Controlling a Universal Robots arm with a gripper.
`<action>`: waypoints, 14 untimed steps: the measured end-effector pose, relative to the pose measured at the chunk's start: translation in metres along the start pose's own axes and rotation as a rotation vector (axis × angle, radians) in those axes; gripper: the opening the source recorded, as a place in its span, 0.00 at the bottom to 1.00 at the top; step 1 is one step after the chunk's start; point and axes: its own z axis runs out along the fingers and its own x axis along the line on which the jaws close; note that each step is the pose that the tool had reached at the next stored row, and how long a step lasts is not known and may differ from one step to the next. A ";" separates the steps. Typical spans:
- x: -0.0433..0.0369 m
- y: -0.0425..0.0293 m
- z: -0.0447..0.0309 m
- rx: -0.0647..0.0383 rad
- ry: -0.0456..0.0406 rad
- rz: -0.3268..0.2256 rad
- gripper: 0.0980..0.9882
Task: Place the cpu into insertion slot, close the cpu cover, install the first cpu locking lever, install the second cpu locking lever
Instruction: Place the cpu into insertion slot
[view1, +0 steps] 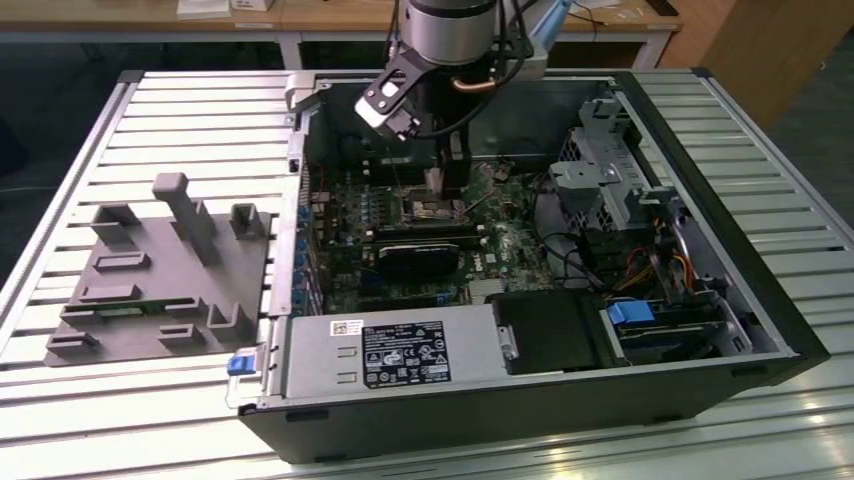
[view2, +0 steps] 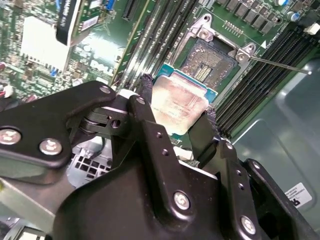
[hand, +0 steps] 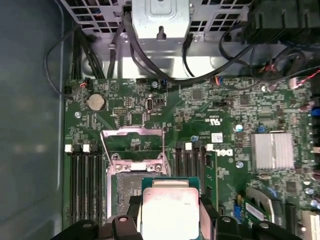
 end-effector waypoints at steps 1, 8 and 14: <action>0.0000 -0.0002 0.0015 0.000 0.0037 0.000 0.49; -0.0002 -0.0016 0.0112 0.001 0.0114 -0.016 0.49; -0.0001 -0.0031 0.0180 0.001 0.0131 -0.039 0.49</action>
